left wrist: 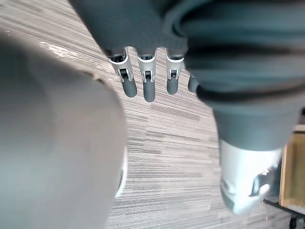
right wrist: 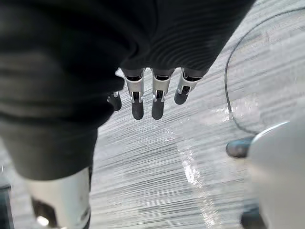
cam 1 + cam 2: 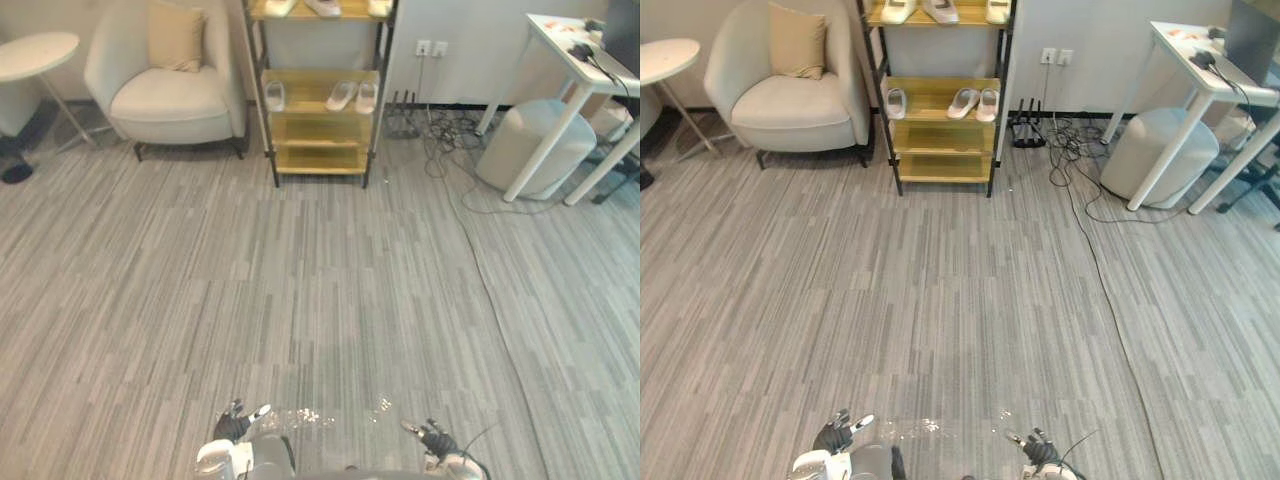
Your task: Organize the slippers on the shoe rack
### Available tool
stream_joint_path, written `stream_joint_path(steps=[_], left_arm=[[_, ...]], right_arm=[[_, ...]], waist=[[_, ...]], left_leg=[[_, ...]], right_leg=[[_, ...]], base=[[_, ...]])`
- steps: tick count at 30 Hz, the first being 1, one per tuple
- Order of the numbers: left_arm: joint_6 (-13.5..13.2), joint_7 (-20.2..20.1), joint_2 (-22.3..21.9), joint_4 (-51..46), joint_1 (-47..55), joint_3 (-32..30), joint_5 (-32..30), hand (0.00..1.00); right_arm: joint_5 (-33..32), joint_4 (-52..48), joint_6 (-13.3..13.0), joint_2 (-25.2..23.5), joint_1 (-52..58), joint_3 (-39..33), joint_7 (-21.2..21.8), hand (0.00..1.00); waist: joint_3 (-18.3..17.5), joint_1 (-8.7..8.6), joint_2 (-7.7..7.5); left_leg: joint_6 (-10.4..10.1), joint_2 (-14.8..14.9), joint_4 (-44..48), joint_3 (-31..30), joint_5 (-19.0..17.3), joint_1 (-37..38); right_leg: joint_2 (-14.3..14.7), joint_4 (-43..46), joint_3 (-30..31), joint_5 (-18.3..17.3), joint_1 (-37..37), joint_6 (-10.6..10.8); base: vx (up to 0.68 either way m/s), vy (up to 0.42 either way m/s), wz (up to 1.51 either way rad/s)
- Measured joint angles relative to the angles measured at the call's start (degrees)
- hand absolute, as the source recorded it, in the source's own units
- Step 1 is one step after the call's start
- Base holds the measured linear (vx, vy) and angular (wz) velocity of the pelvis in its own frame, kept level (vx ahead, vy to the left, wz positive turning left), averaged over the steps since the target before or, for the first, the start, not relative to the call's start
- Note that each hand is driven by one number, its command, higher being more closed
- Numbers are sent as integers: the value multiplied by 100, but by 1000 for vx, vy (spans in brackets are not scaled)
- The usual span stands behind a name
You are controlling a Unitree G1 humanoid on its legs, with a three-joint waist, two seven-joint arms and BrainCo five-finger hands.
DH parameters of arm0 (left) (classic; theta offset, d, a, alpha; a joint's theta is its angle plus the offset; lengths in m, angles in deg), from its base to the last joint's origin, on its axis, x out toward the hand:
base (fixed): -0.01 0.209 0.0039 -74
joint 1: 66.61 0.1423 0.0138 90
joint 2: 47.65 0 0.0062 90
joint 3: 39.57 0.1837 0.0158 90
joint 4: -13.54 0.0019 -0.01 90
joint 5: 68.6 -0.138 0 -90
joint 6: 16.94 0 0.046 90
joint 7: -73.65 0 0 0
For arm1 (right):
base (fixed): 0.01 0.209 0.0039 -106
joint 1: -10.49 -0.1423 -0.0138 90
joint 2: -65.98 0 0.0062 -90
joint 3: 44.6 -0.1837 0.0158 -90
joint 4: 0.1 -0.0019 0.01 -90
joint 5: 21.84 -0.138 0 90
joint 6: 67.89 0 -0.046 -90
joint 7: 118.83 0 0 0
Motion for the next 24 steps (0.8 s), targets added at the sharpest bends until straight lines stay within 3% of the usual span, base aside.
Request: stream_joint_path(steps=[2, 3, 4, 5, 7, 8, 9, 10, 11, 12, 13, 15, 16, 17, 19, 20, 21, 22, 23, 24], left_arm=[[-16, -1, 19, -71, -44, 59, 1, 0], [-25, -1, 1, -64, -53, 89, -1, 0], [-48, 0, -22, -60, -47, 80, 12, 0], [-78, 4, -21, -53, -52, 69, 51, 0], [-74, -3, 87, -47, -94, 63, 47, 0], [-75, -2, 109, -47, -96, 58, 58, 0], [-76, 4, 126, -47, -98, 62, 81, 0], [-70, 2, 170, -38, -91, 82, 96, 0], [-38, 3, 210, 23, -87, 120, 97, 0], [34, 5, 263, 66, -70, 239, 97, 0], [49, 4, 278, 59, -43, 317, 100, 0], [50, 8, 257, 44, -30, 320, 102, 0], [61, 8, 251, 47, -11, 321, 112, 0], [59, 8, 231, 45, -16, 321, 118, 0], [58, 12, 155, 42, -95, 323, 129, 0], [58, 13, 137, 43, -119, 330, 129, 0], [50, 13, 135, 41, -120, 372, 128, 0], [46, 12, 150, 44, -93, 398, 128, 0], [48, 13, 152, 56, -64, 409, 128, 0], [48, 9, 27, 139, -61, 373, 103, 0]], right_arm=[[1, -2, 2, -6, -74, 1, 1, 0], [0, -2, -1, 19, -86, 2, 5, 0], [0, 21, 0, 42, -96, 11, 8, 0], [0, 27, 2, 1, -87, 56, 11, 0], [13, 4, -7, -97, -126, 183, 42, 0], [13, 14, -7, -120, -132, 179, 43, 0], [14, 19, -8, -134, -140, 183, 47, 0], [14, 27, -9, -165, -178, 207, 55, 0], [14, 22, -18, -188, -191, 209, 71, 0], [14, 20, -27, -204, -188, 217, 88, 0], [14, 7, -38, -191, -185, 219, 108, 0], [18, -7, -42, -172, -198, 215, 127, 0], [17, -16, -48, -150, -226, 217, 133, 0], [16, -43, -55, -109, -239, 219, 134, 0], [15, -211, -71, 22, -240, 222, 134, 0], [14, -218, -80, 52, -245, 222, 132, 0], [-3, -213, -81, 68, -263, 217, 129, 0], [2, -200, -77, 52, -171, 206, 123, 0], [-6, -202, -77, 44, -156, 202, 126, 0], [2, -212, -74, 102, -269, 176, 123, 0]], waist=[[44, 82, -64], [26, 111, -42], [37, 185, -8], [33, 176, -31], [28, 169, -151], [27, 190, -205], [43, 201, -274], [31, 210, -375], [19, 182, -401], [25, 157, -395], [48, 144, -358], [47, 142, -360], [59, 131, -341], [83, 108, -299], [180, 42, -135], [202, 7, -98], [191, -74, -131], [203, -115, -274], [196, -127, -298], [194, -130, -57]], left_leg=[[75, -368, -1315, 16, 381, -158], [26, -494, -2089, -24, 736, -126], [109, -502, -2380, -39, 1212, -67], [435, -588, -2221, -64, 1304, -48], [506, -644, -1928, -61, 901, -77], [569, -628, -1867, 12, 817, 15], [596, -640, -1846, 64, 669, 173], [637, -677, -1814, 148, 404, 511], [657, -678, -1771, 168, 226, 732], [677, -666, -1739, 166, 0, 1072], [689, -664, -1786, 159, -140, 1353], [673, -654, -2082, 150, -312, 1900], [639, -610, -2359, 134, -317, 2264], [636, -532, -2566, 88, -320, 2530], [622, -318, -2862, -70, -311, 2870], [607, -256, -2920, -124, -303, 2926], [515, -236, -3094, -257, -249, 3077], [326, -354, -3252, -425, -253, 3340], [260, -357, -3255, -503, -281, 3441], [53, -49, -3148, -690, -250, 3575]], right_leg=[[-314, 6, 129, -166, 11, 124], [-392, 6, 161, -238, 20, 206], [-413, 2, 196, -299, 72, 294], [-457, 49, 151, -343, 166, 352], [-538, 669, 44, -349, -20, 369], [-571, 1326, 54, -415, -262, 481], [-645, 2123, 64, -428, -536, 699], [-786, 3537, 130, -209, -1055, 1426], [-818, 4272, 158, -9, -1283, 1843], [-865, 5182, 2, 19, -1573, 1903], [-958, 5732, -268, -59, -1811, 1744], [-1111, 6094, -902, -326, -2240, 1206], [-1106, 5805, -1279, -545, -2457, 848], [-1050, 5325, -1600, -692, -2670, 642], [-794, 3957, -1886, -645, -3113, 514], [-716, 3477, -1868, -500, -3186, 537], [-620, 2114, -1746, 201, -3302, 643], [-621, 1172, -1439, 1038, -3294, 647], [-612, 1151, -1321, 1531, -3283, 564], [-448, 1527, -1310, 1672, -3226, 126]], base=[[326, 160, -42], [369, 190, -39], [384, 193, -33], [322, 152, -18], [490, 214, 3], [545, 232, -6], [467, 198, -23], [494, 202, -26], [526, 182, -23], [534, 125, -9], [630, 106, -5], [517, 39, -2], [514, -26, 9], [515, -48, 18], [478, -83, 38], [671, -170, 72], [706, -224, 76], [725, -263, 72], [653, -273, 44], [642, -297, 37]])
